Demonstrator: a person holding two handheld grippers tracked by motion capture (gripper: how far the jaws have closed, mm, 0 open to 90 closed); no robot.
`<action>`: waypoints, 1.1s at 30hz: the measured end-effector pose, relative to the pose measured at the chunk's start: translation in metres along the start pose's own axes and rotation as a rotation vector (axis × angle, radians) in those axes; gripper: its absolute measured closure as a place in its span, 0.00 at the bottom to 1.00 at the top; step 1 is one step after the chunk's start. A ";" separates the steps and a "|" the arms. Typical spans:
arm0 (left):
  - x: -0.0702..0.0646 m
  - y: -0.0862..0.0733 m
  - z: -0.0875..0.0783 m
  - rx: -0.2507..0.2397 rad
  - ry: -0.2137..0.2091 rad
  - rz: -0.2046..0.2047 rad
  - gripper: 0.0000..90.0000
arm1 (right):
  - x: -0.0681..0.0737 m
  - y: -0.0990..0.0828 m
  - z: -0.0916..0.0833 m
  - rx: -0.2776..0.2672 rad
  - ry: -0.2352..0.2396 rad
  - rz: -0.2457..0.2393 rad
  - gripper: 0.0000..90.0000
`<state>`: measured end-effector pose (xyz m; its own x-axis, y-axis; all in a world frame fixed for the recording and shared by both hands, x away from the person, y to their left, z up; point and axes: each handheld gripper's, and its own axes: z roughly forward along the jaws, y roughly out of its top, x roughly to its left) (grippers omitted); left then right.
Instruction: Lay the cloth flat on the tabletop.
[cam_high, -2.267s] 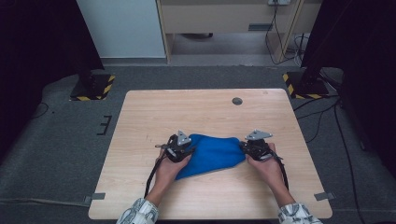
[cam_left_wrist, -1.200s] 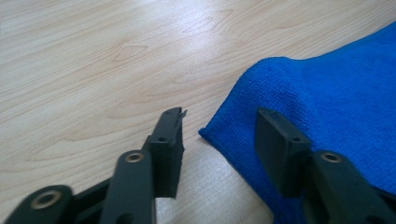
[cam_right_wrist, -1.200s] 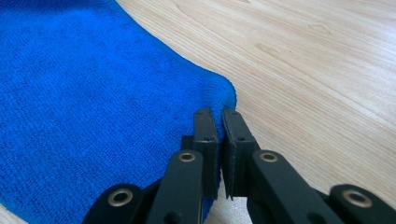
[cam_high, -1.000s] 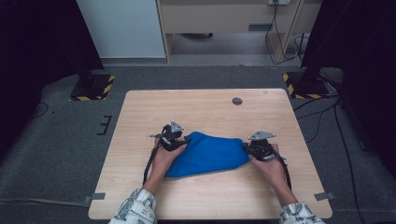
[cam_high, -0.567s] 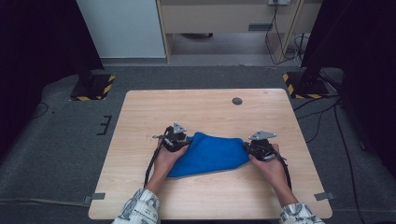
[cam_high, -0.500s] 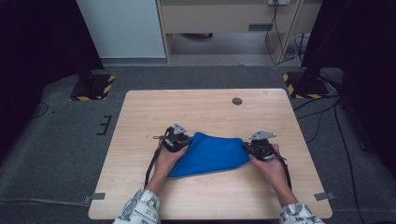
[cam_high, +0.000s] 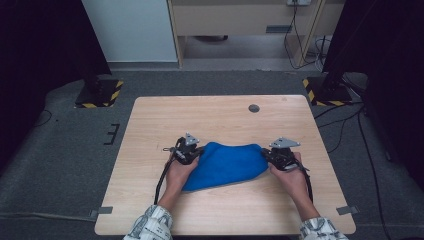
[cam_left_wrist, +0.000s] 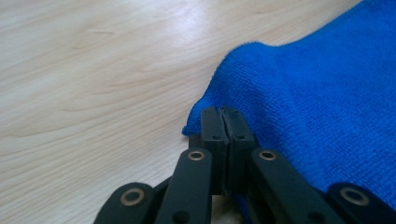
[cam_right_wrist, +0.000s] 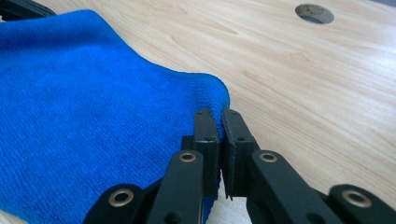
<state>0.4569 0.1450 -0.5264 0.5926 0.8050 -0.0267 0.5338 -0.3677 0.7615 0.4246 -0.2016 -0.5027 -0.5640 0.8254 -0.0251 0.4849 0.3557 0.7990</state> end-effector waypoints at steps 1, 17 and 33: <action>0.002 0.001 -0.002 -0.007 0.003 -0.005 0.99 | 0.000 0.001 0.000 -0.001 0.003 0.001 0.96; 0.030 -0.005 -0.020 0.048 0.035 -0.019 0.99 | 0.012 0.006 0.012 0.012 0.030 -0.029 0.96; 0.030 -0.007 0.000 0.030 0.057 -0.060 0.52 | 0.018 0.007 0.021 0.021 0.037 -0.045 0.96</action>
<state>0.4703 0.1718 -0.5325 0.5240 0.8510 -0.0346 0.5861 -0.3308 0.7396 0.4315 -0.1750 -0.5100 -0.6100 0.7915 -0.0380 0.4720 0.4015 0.7849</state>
